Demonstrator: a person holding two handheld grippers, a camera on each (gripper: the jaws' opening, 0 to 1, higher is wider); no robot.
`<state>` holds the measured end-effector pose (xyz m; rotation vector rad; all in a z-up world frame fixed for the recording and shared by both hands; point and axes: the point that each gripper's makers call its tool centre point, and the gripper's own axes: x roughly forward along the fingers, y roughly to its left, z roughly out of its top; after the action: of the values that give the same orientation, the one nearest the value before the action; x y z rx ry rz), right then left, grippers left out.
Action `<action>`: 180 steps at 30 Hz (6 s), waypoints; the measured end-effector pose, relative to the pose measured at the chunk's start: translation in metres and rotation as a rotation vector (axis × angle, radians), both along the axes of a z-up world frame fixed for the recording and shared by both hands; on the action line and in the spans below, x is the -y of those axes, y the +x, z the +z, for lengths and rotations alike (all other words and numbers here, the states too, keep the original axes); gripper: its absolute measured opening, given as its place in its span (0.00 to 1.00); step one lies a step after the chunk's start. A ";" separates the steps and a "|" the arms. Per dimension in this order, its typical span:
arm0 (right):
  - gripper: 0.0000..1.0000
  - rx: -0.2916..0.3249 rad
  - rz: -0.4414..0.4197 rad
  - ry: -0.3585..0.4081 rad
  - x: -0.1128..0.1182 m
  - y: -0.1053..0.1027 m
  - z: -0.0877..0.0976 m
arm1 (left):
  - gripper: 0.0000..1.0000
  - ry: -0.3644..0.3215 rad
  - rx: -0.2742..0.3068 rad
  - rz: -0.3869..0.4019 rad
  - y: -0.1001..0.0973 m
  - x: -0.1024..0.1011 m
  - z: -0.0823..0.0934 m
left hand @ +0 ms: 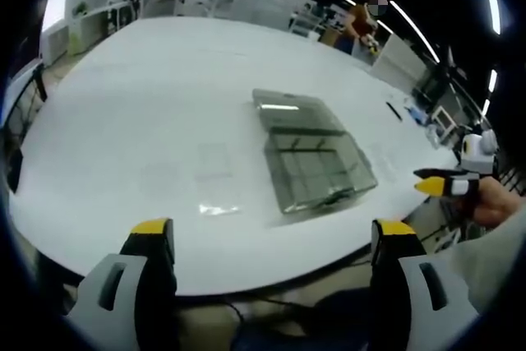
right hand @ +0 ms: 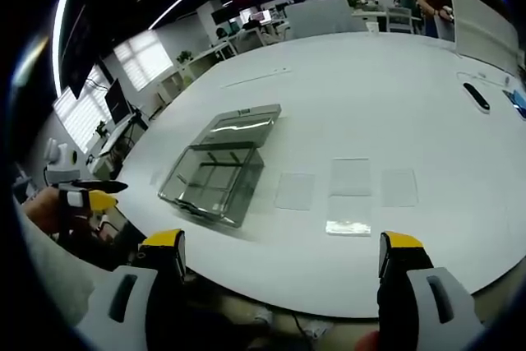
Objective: Insert the divider into the dual guide fixture by aligning both edges with the guide slots and pushing it downward to the bottom, including one-sided entry, uneven engagement, binding, and posture correction.
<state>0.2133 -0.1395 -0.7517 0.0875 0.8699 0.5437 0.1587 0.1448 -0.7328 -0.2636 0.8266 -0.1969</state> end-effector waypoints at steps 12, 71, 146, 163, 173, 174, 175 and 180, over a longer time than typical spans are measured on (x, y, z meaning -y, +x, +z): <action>0.96 0.002 -0.003 -0.004 -0.002 0.000 0.001 | 0.98 0.002 0.001 -0.010 0.000 -0.005 0.001; 0.88 0.061 -0.104 0.015 -0.014 0.004 0.017 | 0.90 -0.097 0.070 -0.226 0.018 -0.002 0.017; 0.49 -0.049 0.045 -0.121 0.023 0.077 -0.043 | 0.82 -0.074 0.048 -0.208 0.059 0.041 0.018; 0.43 -0.077 0.037 -0.143 0.032 0.079 -0.049 | 0.82 -0.068 0.049 -0.193 0.057 0.042 0.017; 0.43 -0.094 0.044 -0.163 0.034 0.080 -0.055 | 0.82 -0.067 0.049 -0.183 0.057 0.042 0.017; 0.42 -0.096 0.043 -0.163 0.034 0.080 -0.056 | 0.82 -0.067 0.049 -0.181 0.057 0.042 0.017; 0.42 -0.096 0.042 -0.163 0.034 0.081 -0.056 | 0.82 -0.066 0.048 -0.180 0.057 0.042 0.017; 0.41 -0.101 0.049 -0.171 0.031 0.082 -0.058 | 0.82 -0.067 0.045 -0.171 0.055 0.040 0.016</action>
<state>0.2950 -0.1705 -0.8099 -0.0632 1.0163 0.5117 0.2135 0.1053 -0.7168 -0.2502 0.7990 -0.3899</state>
